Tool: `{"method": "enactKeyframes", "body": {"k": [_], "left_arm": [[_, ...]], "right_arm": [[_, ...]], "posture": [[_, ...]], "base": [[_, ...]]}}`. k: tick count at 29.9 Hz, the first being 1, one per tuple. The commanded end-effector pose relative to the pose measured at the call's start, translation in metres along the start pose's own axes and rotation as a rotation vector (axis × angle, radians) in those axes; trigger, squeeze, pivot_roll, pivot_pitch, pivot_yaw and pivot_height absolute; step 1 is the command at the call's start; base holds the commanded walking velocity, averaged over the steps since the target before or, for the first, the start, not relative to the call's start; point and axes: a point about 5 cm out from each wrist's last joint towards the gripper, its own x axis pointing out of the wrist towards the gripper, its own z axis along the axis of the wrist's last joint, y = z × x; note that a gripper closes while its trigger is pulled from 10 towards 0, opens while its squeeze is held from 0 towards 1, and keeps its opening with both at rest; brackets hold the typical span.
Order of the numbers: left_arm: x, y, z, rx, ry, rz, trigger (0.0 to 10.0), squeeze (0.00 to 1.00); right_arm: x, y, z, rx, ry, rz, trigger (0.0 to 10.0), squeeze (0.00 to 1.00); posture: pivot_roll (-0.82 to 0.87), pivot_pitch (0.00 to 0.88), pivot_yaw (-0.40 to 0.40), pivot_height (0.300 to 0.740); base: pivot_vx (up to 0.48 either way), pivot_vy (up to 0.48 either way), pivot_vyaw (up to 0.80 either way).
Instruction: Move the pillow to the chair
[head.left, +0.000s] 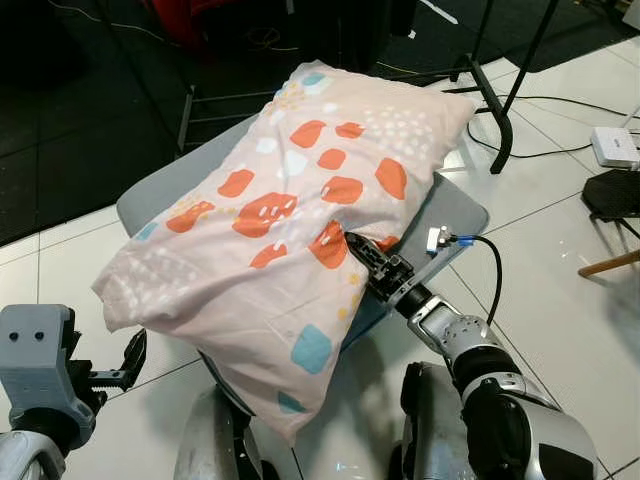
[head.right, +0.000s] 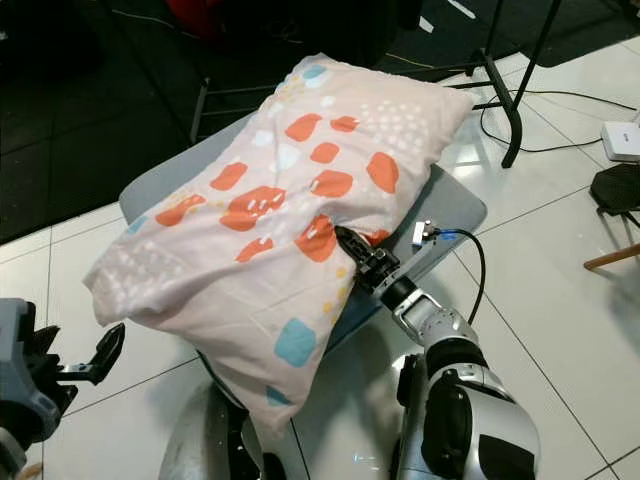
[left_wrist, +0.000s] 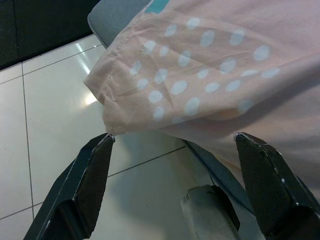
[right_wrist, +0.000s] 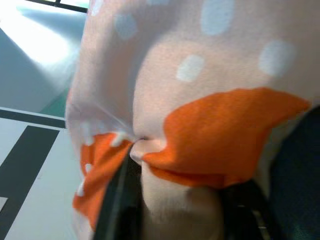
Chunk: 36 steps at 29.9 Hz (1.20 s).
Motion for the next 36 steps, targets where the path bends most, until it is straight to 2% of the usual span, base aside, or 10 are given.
{"method": "enactKeyframes", "body": {"k": [1,11,19,21,22,25,26,31,32,36], "left_arm": [[-0.004,0.001,-0.005,-0.010,0.028,0.016,10.0,0.00],[0.005,-0.003,-0.011,-0.043,0.007,0.034,10.0,0.00],[0.022,-0.021,-0.031,-0.168,-0.002,0.047,10.0,0.00],[0.025,-0.023,-0.033,-0.180,-0.004,0.048,10.0,0.00],[0.029,-0.026,-0.037,-0.194,-0.007,0.049,10.0,0.00],[0.029,-0.026,-0.037,-0.194,-0.007,0.049,10.0,0.00],[0.035,-0.029,-0.041,-0.207,-0.010,0.050,10.0,0.00],[0.048,-0.039,-0.047,-0.219,-0.011,0.030,10.0,0.00],[0.057,-0.045,-0.045,-0.231,-0.019,0.022,10.0,0.00],[0.064,-0.049,-0.044,-0.241,-0.027,0.016,10.0,0.00]], "right_arm": [[-0.001,0.000,-0.004,0.000,0.017,0.015,0.0,0.00],[-0.001,0.003,0.006,-0.073,0.004,0.032,0.0,0.00],[0.003,0.009,0.016,-0.184,0.022,0.011,0.0,0.00],[0.002,0.009,0.015,-0.194,0.026,0.012,0.0,0.00],[0.002,0.009,0.015,-0.207,0.028,0.008,0.0,0.00],[0.002,0.009,0.015,-0.207,0.028,0.008,0.0,0.00],[0.001,0.008,0.017,-0.215,0.016,0.002,0.0,0.00],[0.001,0.008,0.021,-0.244,0.009,-0.016,0.0,0.00],[0.002,0.010,0.025,-0.253,0.002,-0.022,0.0,0.00],[0.004,0.012,0.028,-0.260,-0.001,-0.025,0.0,0.00]], "posture": [[0.06,0.383,0.091,0.425],[0.08,0.270,0.061,0.425],[0.00,0.103,-0.015,0.425],[-0.01,0.093,-0.018,0.425],[-0.03,0.042,-0.028,0.425],[-0.03,0.042,-0.028,0.425],[-0.04,0.010,-0.032,0.425],[-0.06,0.000,-0.029,0.429],[-0.08,0.000,-0.034,0.434],[-0.08,0.000,-0.036,0.439]], "base": [[0.000,0.000,0.00],[0.000,0.000,0.00],[0.000,0.000,0.00],[0.000,0.000,0.00],[0.000,0.000,0.00],[0.000,0.000,0.00],[0.000,0.000,0.00],[0.000,0.000,0.00],[0.000,0.000,0.00],[0.000,0.000,0.00]]}}
